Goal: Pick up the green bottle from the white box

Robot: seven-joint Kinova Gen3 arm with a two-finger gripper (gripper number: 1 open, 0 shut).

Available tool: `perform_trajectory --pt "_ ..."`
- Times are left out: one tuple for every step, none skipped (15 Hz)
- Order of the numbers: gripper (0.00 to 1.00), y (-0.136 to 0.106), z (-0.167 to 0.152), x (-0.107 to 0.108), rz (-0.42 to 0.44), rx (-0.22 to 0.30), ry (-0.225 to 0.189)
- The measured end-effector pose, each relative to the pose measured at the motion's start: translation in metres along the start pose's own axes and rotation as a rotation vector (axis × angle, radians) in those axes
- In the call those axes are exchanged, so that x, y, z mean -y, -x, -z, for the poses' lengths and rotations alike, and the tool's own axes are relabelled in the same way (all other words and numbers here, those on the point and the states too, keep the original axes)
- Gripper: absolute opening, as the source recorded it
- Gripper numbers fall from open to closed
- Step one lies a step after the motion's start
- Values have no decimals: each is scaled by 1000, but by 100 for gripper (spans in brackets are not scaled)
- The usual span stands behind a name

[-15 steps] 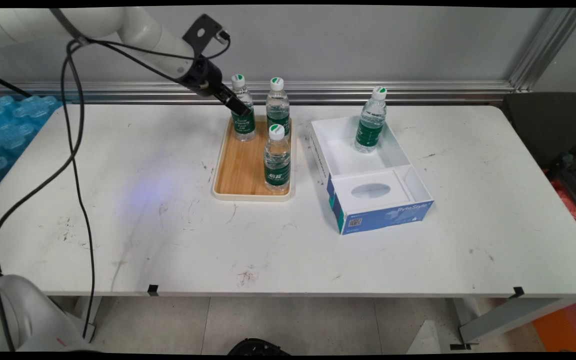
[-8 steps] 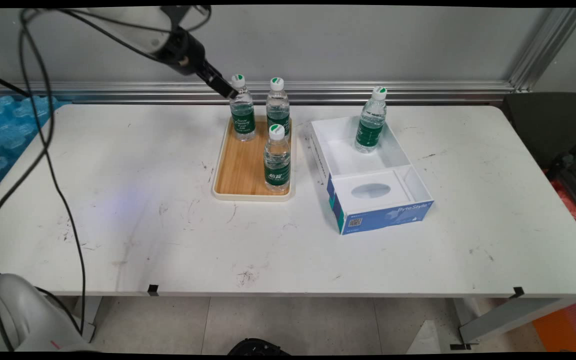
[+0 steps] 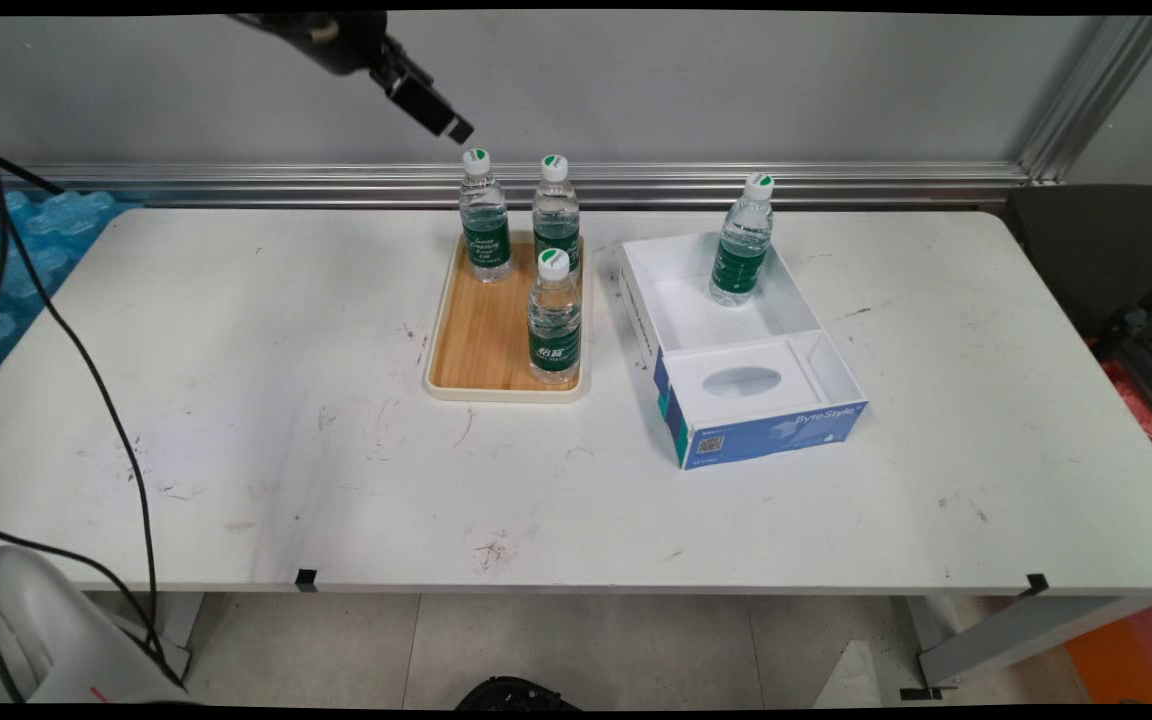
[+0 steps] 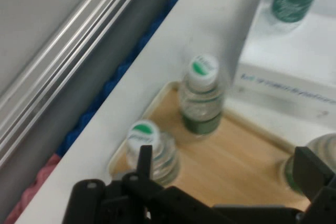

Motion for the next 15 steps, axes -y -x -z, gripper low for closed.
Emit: perform_trajectory --pt "100 -8 7 -6 -1 -6 13" --pt "100 -16 12 -12 0 -11 27" --pt "100 -23 16 -17 3 -15 37" --pt "100 -31 19 -23 8 -18 50" --pt "100 -38 21 -29 17 -19 60" --pt "100 -44 21 -34 25 -18 68" --pt "100 -51 20 -41 35 -17 77" --pt "100 -57 17 -47 47 -15 83" --pt "100 -62 13 -53 56 -14 86" --pt "100 -68 8 -58 67 -13 89" --pt "100 -76 0 -65 80 -12 90" --pt "100 -81 -8 -70 89 -11 90" --pt "100 -88 -18 -75 98 -10 89" --pt "100 -95 -30 -81 107 -8 87" --pt "100 -101 -40 -85 114 -5 84"
